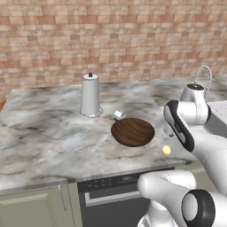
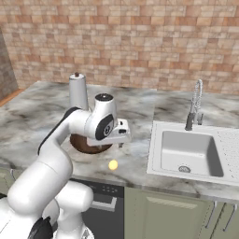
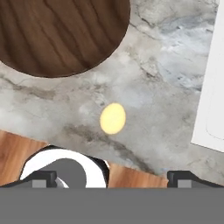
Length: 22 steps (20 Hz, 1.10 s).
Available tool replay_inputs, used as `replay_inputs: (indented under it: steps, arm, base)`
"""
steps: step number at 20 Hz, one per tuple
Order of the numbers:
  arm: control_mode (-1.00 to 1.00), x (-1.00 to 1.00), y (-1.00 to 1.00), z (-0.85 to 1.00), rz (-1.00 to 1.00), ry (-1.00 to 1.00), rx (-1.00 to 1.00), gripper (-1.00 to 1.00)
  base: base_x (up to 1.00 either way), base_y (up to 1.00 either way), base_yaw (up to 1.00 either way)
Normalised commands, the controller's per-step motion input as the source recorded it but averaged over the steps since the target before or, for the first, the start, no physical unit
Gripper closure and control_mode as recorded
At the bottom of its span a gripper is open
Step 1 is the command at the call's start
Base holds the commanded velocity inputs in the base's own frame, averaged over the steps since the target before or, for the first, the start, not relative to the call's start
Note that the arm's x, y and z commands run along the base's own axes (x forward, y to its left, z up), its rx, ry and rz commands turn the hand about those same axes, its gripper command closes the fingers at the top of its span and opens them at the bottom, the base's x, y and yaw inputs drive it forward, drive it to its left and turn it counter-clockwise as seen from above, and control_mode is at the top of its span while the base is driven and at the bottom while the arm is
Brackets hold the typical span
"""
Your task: Gather the eggs and milk located in the vicinity of the sink area and place them right next to the bowl.
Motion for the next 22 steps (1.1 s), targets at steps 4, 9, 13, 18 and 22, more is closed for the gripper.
replay_inputs:
  steps: [4, 9, 13, 18, 22]
  arm:
    - [-1.00, 0.01, 0.00, -0.20, 0.04, -0.04, 0.00, -1.00]
    - [-1.00, 0.02, 0.00, -0.16, 0.00, 0.00, 0.00, -1.00]
    - [-1.00, 0.15, 0.01, -0.24, 0.00, 0.00, 0.00, -1.00]
    - [-1.00, 0.30, 0.00, -0.36, -0.01, 0.00, 0.00, -1.00]
    - [-1.00, 0.17, 0.00, -0.40, 0.00, 0.00, 0.00, -1.00]
  base:
    - [0.00, 0.00, 0.00]
    - [0.00, 0.00, 0.00]
    - [0.00, 0.00, 0.00]
    - [0.00, 0.00, 0.00]
    - [0.00, 0.00, 0.00]
